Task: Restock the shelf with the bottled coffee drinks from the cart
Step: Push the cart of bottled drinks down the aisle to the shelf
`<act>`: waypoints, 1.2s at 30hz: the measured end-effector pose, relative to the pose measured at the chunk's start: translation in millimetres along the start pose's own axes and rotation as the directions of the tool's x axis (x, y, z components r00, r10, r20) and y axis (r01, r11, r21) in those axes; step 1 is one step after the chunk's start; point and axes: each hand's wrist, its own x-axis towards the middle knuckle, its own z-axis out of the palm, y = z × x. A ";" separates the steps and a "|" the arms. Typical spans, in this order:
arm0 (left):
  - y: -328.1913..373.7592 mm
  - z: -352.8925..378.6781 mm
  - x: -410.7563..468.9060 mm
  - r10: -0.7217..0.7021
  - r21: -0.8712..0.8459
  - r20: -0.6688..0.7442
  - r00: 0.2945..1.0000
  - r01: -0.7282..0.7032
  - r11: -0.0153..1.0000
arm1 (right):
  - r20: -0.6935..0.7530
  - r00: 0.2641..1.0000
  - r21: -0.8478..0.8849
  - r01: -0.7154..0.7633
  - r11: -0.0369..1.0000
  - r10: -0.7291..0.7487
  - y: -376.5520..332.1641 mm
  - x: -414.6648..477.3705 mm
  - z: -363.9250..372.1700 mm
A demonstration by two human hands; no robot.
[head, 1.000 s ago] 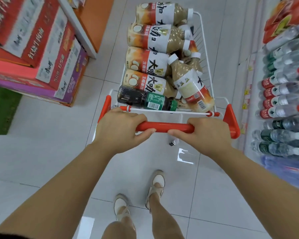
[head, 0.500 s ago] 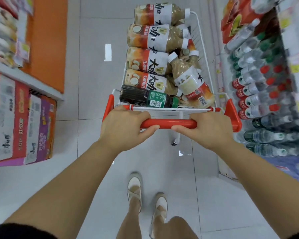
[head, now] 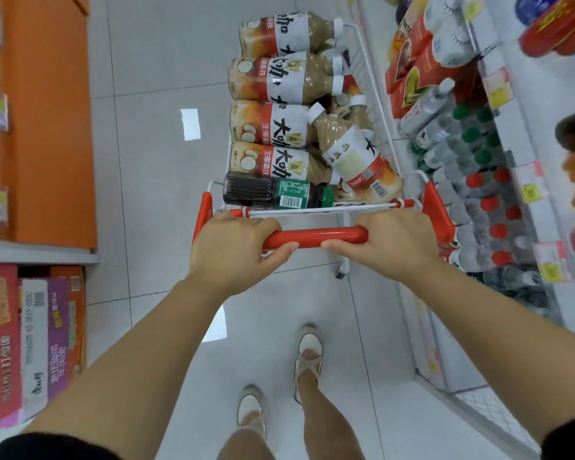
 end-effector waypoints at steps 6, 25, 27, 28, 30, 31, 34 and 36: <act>-3.3 -9.6 74.9 0.004 0.019 0.003 1.000 -0.004 1.000 | -0.012 1.000 0.015 -0.005 1.000 0.005 39.4 61.3 -21.2; -41.0 -47.2 300.7 -0.007 -0.025 0.149 0.989 0.011 1.000 | 0.087 0.996 -0.022 -0.002 1.000 0.004 131.3 261.3 -94.6; -44.9 -51.8 322.0 -0.016 -0.039 0.167 0.986 0.023 0.999 | 0.086 0.996 -0.029 0.009 1.000 -0.007 139.9 280.9 -101.0; -47.2 -54.7 332.6 -0.023 -0.041 0.172 0.985 0.030 0.999 | 0.086 0.996 -0.033 0.018 0.999 -0.015 143.8 290.8 -104.5; -51.9 -59.7 353.4 -0.031 -0.046 0.187 0.982 0.041 0.998 | 0.094 0.995 -0.042 0.033 0.999 -0.029 152.3 311.7 -111.1; -54.2 -62.8 363.2 -0.037 -0.057 0.192 0.981 0.048 0.997 | 0.100 0.994 -0.040 0.035 0.999 -0.031 156.4 321.8 -115.0; -62.0 -70.2 395.1 -0.040 -0.076 0.179 0.983 0.054 0.996 | 0.111 0.993 -0.019 0.029 0.999 -0.027 168.7 351.8 -126.2; -68.3 -73.4 414.9 -0.047 -0.080 0.187 0.981 0.063 0.995 | 0.119 0.993 0.001 0.023 1.000 -0.023 175.5 371.0 -132.1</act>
